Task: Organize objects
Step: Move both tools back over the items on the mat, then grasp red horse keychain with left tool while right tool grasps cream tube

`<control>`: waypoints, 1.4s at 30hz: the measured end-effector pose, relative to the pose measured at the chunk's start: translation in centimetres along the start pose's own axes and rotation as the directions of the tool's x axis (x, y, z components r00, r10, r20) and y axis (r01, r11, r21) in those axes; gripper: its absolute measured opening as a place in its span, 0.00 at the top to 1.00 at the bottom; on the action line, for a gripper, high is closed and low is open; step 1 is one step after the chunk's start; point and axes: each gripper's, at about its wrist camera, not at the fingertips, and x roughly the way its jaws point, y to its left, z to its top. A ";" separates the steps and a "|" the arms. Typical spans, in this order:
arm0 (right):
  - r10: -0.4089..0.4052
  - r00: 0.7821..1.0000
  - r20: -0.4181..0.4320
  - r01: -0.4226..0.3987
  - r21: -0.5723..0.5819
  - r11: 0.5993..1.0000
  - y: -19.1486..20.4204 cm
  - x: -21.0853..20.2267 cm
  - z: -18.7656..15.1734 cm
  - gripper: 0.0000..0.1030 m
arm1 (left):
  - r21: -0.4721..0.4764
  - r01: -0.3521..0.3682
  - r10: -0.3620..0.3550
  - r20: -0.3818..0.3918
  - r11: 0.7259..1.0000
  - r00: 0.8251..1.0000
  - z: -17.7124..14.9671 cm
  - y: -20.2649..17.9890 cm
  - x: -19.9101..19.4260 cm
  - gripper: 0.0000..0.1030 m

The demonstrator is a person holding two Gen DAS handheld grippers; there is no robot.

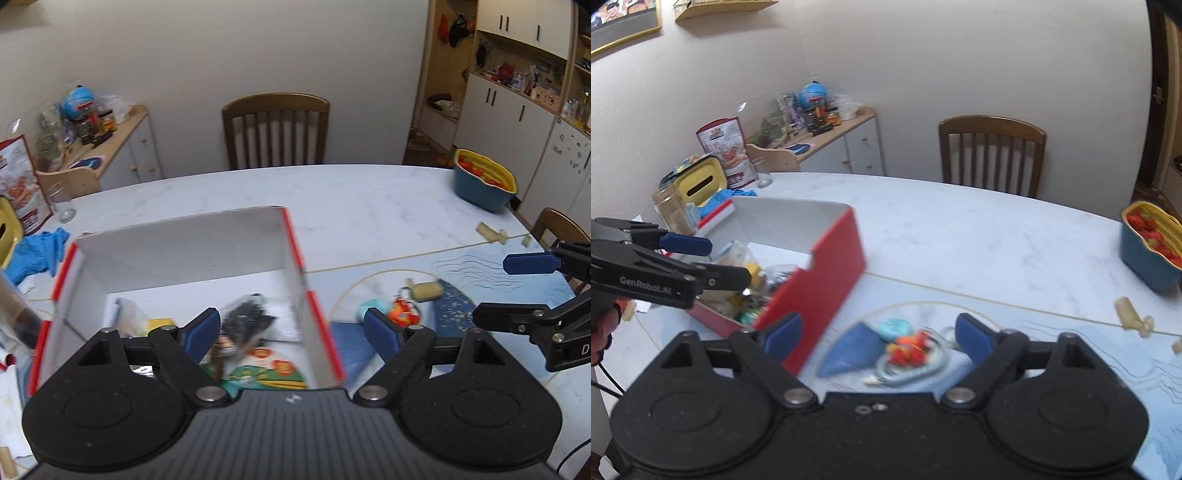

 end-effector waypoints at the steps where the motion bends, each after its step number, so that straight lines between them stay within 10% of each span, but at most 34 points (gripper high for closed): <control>1: -0.009 1.000 0.000 0.009 0.003 1.000 -0.7 -0.3 -0.3 0.08 | 0.006 0.006 -0.006 0.004 1.000 1.000 0.0 -0.7 0.1 0.15; 24: -0.031 0.996 -0.089 0.026 -0.051 0.998 -12.5 2.1 -3.3 0.07 | 0.019 0.048 -0.048 -0.011 0.999 0.999 -1.1 -12.8 7.6 0.12; 42: 0.105 0.982 -0.158 -0.134 -0.187 0.973 -14.6 9.0 -3.9 0.25 | -0.106 -0.055 0.048 -0.065 0.993 0.997 -2.6 -12.7 14.3 0.13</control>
